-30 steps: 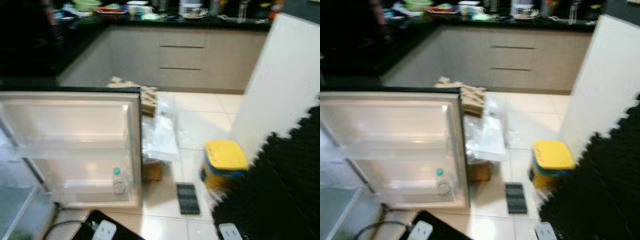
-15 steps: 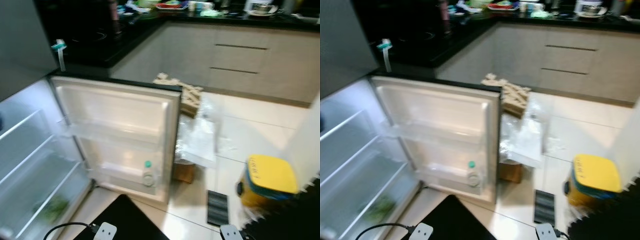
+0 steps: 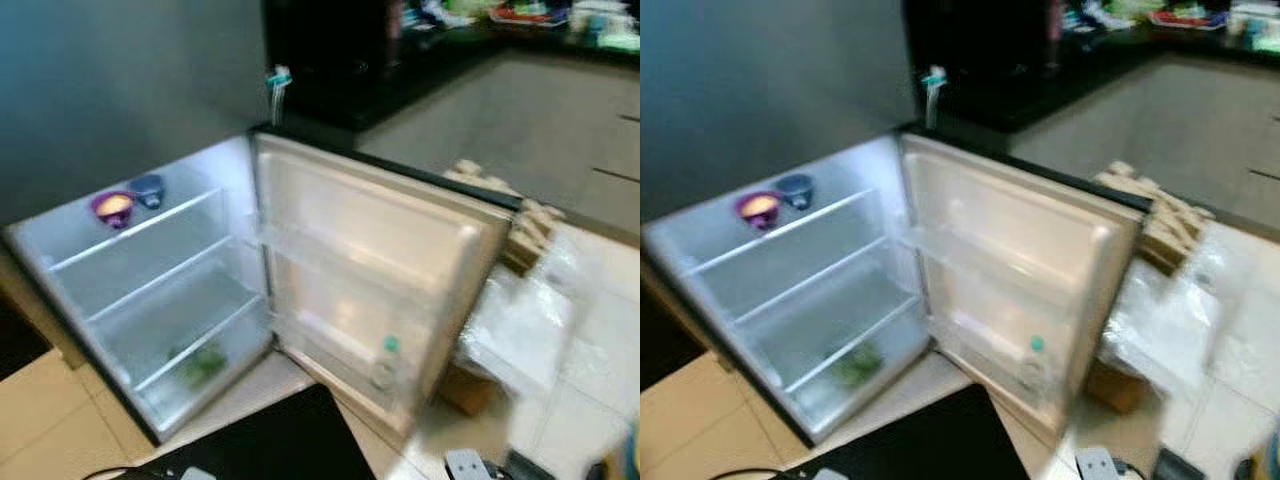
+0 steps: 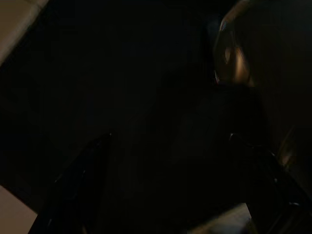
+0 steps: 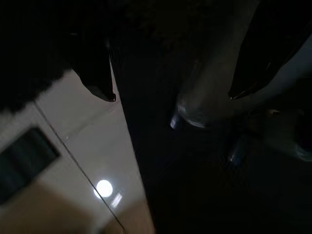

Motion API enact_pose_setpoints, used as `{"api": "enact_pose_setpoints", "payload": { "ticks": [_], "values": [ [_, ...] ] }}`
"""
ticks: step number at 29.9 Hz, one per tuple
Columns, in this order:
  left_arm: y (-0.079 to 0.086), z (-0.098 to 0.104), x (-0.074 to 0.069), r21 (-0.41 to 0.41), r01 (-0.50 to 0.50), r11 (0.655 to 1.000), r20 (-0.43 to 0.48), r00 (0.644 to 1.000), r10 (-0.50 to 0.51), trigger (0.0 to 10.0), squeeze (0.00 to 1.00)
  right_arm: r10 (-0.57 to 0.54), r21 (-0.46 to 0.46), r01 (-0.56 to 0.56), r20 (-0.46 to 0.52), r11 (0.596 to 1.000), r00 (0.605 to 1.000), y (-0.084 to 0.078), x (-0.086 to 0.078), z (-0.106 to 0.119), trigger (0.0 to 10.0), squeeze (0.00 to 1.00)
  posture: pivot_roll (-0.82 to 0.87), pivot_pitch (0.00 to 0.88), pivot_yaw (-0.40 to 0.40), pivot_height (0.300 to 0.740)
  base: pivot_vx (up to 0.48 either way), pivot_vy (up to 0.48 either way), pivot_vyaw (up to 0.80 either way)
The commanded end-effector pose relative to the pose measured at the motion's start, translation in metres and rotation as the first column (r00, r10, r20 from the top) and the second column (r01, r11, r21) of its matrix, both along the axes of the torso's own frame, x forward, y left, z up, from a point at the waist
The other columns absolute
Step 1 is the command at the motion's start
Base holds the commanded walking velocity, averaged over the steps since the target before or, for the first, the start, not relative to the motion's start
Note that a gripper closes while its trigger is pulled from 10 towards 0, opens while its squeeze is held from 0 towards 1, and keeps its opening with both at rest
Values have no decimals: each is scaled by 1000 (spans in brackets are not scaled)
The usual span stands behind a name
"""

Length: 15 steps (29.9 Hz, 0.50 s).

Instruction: Restocking fridge

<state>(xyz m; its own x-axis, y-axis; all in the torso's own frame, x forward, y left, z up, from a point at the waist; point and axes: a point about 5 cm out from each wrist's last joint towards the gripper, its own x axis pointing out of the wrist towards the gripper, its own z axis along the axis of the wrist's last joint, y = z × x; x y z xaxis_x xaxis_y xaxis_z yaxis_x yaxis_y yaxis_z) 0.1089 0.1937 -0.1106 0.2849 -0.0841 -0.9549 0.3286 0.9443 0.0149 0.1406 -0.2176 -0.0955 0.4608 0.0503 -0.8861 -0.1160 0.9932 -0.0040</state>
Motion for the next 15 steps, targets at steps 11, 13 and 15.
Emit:
{"api": "enact_pose_setpoints", "payload": {
  "ticks": [11, 13, 15],
  "values": [
    [-13, -3, -7, -35, 45, 998, -35, 998, -46, 10000, 0, -28, -17, 28, -8, 999, 1000, -5, -4, -1, 10000, 0, 92, 0, -18, 740, 0, -28, 621],
    [-13, -3, -7, -34, 52, 998, -36, 998, -53, 10000, 0, -31, -19, 31, -7, 999, 999, -5, -4, -1, 10000, 0, 90, 0, -16, 740, 0, -394, 0],
    [-13, -3, -7, -33, 53, 998, -36, 998, -54, 10000, 0, -27, -21, 27, -8, 999, 1000, -5, -4, -1, 10000, 0, 90, 0, -16, 740, 0, -480, 0]
  ]
}}
